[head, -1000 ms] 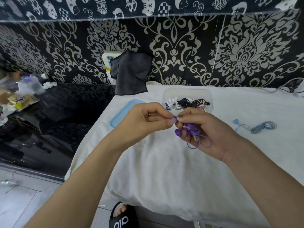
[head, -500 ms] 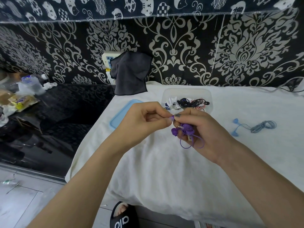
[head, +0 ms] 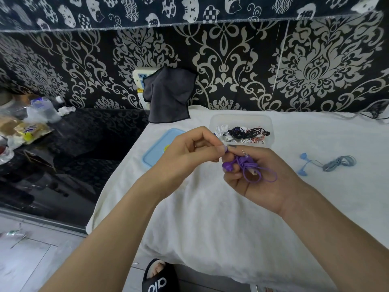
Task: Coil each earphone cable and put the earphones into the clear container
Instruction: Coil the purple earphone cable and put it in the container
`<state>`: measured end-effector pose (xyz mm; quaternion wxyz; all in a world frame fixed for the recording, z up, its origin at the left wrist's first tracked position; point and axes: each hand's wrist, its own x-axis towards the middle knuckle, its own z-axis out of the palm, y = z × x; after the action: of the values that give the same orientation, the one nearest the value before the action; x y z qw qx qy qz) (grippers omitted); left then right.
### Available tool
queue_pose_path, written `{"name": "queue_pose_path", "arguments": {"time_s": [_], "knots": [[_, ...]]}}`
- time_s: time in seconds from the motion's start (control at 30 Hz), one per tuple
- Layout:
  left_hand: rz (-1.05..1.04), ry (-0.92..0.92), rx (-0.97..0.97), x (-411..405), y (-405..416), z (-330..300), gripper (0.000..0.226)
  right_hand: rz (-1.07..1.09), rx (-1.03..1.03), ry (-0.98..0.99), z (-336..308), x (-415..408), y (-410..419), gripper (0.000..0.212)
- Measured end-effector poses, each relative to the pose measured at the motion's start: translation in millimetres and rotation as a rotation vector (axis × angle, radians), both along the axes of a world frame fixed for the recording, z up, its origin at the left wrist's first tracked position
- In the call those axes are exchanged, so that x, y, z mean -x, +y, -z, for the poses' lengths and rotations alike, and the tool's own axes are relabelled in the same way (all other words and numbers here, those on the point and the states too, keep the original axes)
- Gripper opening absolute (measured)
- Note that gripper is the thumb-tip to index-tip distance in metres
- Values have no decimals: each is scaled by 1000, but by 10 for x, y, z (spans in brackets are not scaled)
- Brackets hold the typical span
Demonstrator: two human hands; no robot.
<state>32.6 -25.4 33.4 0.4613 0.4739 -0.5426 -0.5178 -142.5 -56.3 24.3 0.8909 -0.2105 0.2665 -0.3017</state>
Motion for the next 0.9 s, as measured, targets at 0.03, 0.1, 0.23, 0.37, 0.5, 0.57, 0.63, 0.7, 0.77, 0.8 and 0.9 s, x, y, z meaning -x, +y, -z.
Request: {"name": "queue_pose_path", "arguments": {"time_s": [0.03,0.1,0.23,0.37,0.5,0.57,0.63,0.7,0.77,0.8,0.9], "knots": [[-8,-13,13,9,9,-10,12,-11,-12,-21,3,2,-3,8],[-22,-41,31,19,21,-24,20,-24,-18,-46,6,4,-7,13],[-48,-103,62,20,43,-40,15,-24,-6,-43,-1,-3,-2,12],[-60,-123,68,10,44,-42,16,-12,18,-34,-24,8,7,11],[-70,-62,57,8,27,-38,18,-45,23,-64,-30,13,-3,12],[-82,-91,74,24,23,-30,17,-48,14,-66,-25,13,-3,15],[-107,-142,103,45,20,-16,16,-30,5,-57,-22,12,1,15],[-125,-166,125,53,13,0,11,-17,2,-52,-22,10,3,12],[-136,-169,138,63,10,3,8,-16,3,-56,-23,10,3,10],[-138,-163,141,69,10,2,7,-16,0,-61,-25,9,5,10],[-135,-132,146,79,7,12,6,-7,-10,-81,-16,0,16,10]]}}
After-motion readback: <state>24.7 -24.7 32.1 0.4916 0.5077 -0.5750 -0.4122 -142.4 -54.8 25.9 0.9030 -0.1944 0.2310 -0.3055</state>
